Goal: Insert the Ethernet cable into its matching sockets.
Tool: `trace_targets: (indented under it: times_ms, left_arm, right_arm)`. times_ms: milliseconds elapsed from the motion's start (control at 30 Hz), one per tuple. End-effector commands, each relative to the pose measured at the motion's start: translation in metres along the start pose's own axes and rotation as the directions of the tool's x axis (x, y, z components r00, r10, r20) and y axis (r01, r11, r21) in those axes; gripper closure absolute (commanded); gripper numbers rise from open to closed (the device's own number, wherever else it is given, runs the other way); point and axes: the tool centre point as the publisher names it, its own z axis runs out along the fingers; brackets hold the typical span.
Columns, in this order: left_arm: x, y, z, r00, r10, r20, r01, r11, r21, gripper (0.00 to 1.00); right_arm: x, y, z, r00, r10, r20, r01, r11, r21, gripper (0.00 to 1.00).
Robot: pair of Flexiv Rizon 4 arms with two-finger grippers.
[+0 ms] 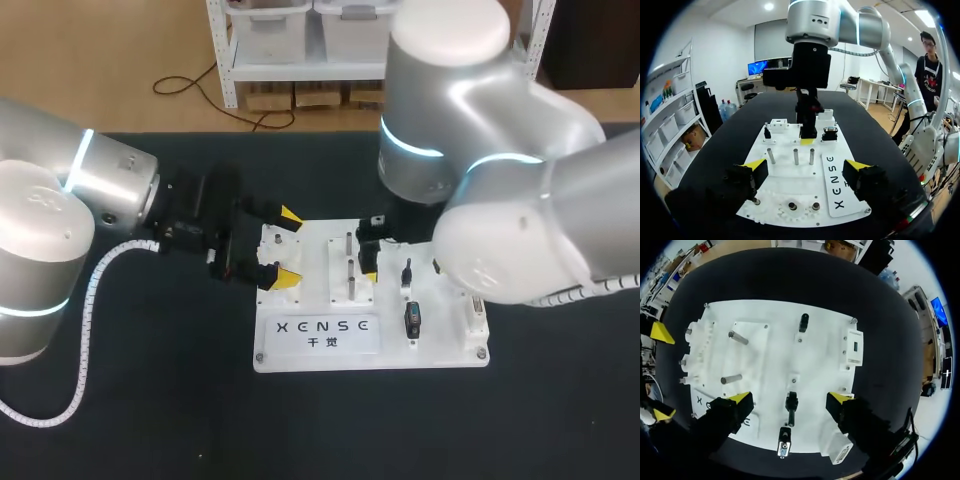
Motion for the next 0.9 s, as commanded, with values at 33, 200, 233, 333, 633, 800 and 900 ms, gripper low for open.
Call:
trace_targets:
  times_ms: [33, 200, 233, 333, 633, 800, 900]
  left_arm:
    - [0.001, -0.0002, -0.0003, 1.0, 0.001, 0.002, -0.001, 1.0, -0.001, 0.0]
    - [0.001, -0.0002, -0.0003, 1.0, 0.001, 0.002, -0.001, 1.0, -0.001, 0.0]
    - [0.001, -0.0002, -0.0003, 1.0, 0.001, 0.002, -0.001, 1.0, -0.001, 0.0]
    - [0.001, -0.0002, -0.0003, 1.0, 0.001, 0.002, -0.001, 1.0, -0.001, 0.0]
    - [0.001, -0.0002, -0.0003, 1.0, 0.001, 0.002, -0.001, 1.0, -0.001, 0.0]
    - [0.001, -0.0002, -0.0003, 1.0, 0.001, 0.002, -0.001, 1.0, -0.001, 0.0]
    - [0.001, -0.0002, -0.0003, 1.0, 0.001, 0.002, -0.001, 1.0, -0.001, 0.0]
  right_arm:
    - [-0.0003, 0.0032, 0.0021, 1.0, 0.001, -0.009, -0.001, 1.0, 0.012, 0.29]
    - [0.0017, 0.0042, 0.005, 1.0, 0.013, -0.019, -0.013, 1.0, 0.011, 0.52]
    - [0.0017, 0.0051, 0.0046, 1.0, 0.014, -0.019, -0.014, 1.0, 0.01, 0.54]
    - [0.0014, 0.0056, 0.0045, 1.0, 0.016, -0.021, -0.016, 1.0, 0.013, 0.56]
    - [0.0024, 0.0027, 0.0049, 0.999, 0.027, -0.024, -0.026, 0.999, 0.022, 0.65]
    - [0.0034, 0.0015, 0.0051, 0.999, 0.034, -0.027, -0.034, 0.999, 0.025, 0.71]
    - [0.0034, 0.0016, 0.005, 0.999, 0.036, -0.027, -0.035, 0.999, 0.026, 0.99]
